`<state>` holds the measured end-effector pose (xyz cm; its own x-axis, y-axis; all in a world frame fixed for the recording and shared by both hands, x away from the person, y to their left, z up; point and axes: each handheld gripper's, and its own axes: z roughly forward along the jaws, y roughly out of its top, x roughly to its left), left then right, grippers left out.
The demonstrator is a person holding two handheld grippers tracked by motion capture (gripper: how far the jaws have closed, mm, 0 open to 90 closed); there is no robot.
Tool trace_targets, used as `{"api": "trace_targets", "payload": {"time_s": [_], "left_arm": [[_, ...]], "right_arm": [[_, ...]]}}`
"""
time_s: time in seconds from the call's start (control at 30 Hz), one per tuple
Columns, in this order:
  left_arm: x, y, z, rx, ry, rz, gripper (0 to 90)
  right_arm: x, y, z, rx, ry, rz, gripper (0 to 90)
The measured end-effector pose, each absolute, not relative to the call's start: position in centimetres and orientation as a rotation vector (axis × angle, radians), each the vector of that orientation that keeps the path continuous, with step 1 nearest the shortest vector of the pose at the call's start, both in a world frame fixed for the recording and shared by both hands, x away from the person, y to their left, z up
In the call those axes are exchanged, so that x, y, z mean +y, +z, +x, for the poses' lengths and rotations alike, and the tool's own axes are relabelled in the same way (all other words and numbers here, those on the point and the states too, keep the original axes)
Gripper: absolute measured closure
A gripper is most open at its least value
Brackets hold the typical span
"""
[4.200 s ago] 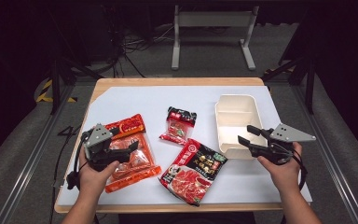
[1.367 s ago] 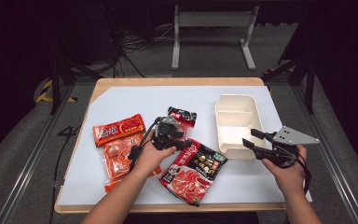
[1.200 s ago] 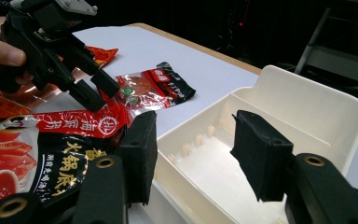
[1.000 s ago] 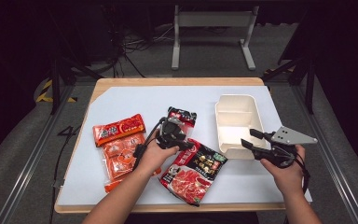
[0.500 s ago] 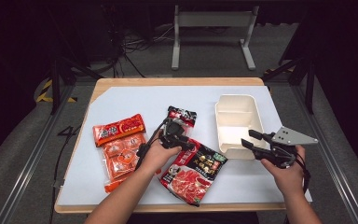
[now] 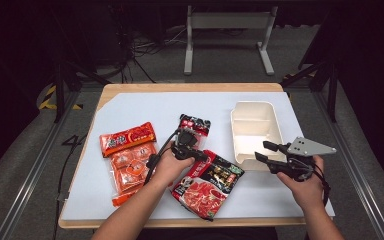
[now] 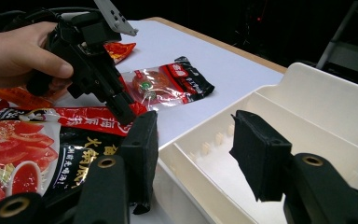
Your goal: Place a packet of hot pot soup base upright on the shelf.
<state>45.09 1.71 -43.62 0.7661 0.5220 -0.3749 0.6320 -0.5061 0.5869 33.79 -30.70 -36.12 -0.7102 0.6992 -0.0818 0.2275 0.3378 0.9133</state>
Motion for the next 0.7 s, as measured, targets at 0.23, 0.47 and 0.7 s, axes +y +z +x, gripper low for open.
{"api": "trace_targets", "payload": {"time_s": [0.23,0.47,0.7], "left_arm": [[2.2,-42.9,44.9,0.889,-0.218,2.191,84.5],[3.1,-41.2,44.2,0.866,-0.212,2.154,86.0],[4.1,-39.2,43.0,0.818,-0.197,2.112,86.5]], "right_arm": [[-30.9,-36.1,33.7,2.136,1.347,0.823,52.2],[-31.1,-35.9,33.6,2.130,1.363,0.835,53.6],[-31.1,-35.4,33.3,2.113,1.392,0.839,54.3]]}}
